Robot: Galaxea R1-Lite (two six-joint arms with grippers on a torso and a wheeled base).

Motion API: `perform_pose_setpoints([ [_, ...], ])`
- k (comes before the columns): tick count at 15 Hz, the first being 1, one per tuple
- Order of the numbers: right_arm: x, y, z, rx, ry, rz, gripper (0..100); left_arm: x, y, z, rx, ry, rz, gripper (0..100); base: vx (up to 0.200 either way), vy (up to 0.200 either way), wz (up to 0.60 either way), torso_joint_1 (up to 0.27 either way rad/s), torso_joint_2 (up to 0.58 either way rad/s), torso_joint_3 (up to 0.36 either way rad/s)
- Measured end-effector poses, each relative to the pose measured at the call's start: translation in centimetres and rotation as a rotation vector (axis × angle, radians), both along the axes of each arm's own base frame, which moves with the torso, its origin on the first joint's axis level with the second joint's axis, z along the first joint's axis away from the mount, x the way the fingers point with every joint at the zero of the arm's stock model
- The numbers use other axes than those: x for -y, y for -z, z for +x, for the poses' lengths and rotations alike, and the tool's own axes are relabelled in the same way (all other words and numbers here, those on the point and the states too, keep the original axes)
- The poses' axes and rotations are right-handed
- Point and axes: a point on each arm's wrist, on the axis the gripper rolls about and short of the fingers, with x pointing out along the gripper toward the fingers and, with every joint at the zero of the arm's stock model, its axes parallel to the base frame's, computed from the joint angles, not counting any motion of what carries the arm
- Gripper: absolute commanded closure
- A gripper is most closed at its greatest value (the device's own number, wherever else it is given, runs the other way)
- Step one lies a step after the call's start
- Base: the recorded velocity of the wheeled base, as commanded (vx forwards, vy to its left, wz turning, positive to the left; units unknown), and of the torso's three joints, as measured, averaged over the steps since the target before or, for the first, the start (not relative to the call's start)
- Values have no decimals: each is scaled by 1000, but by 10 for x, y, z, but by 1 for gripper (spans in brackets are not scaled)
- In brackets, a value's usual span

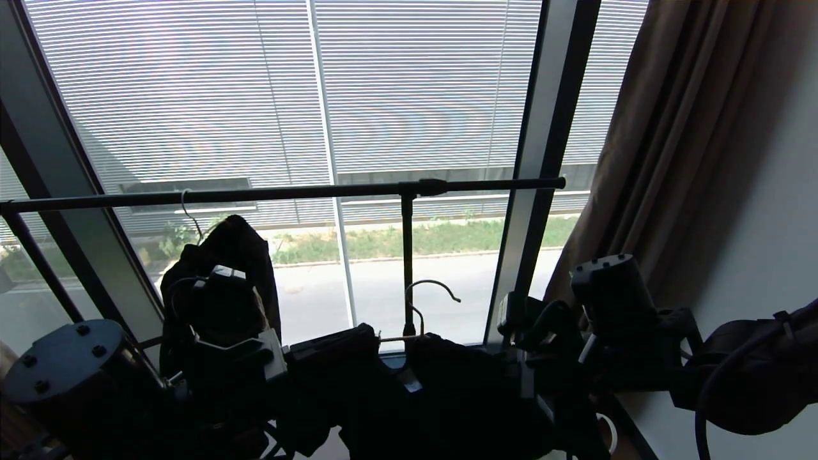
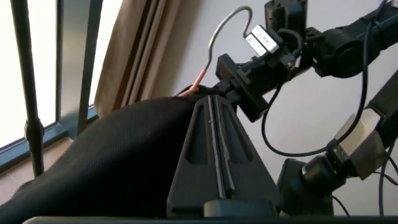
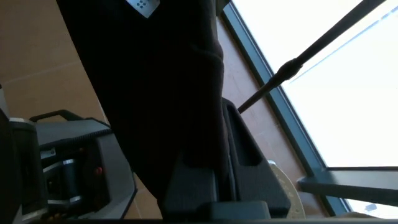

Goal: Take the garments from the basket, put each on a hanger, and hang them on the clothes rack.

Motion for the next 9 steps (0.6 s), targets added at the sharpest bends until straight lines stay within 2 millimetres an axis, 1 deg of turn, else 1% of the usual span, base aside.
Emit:
perform_pose_setpoints([
  [4, -5, 7, -1, -2, -23, 53, 100, 3, -3, -5, 13, 19, -8, 100, 0, 0, 0, 0, 0, 0],
  [7, -6, 4, 0, 20, -17, 149, 100, 2, -4, -5, 14, 14, -9, 100, 0, 0, 0, 0, 0, 0],
  [9, -6, 4, -1, 24, -3, 183, 100, 2, -3, -5, 10, 10, -7, 100, 0, 0, 0, 0, 0, 0],
])
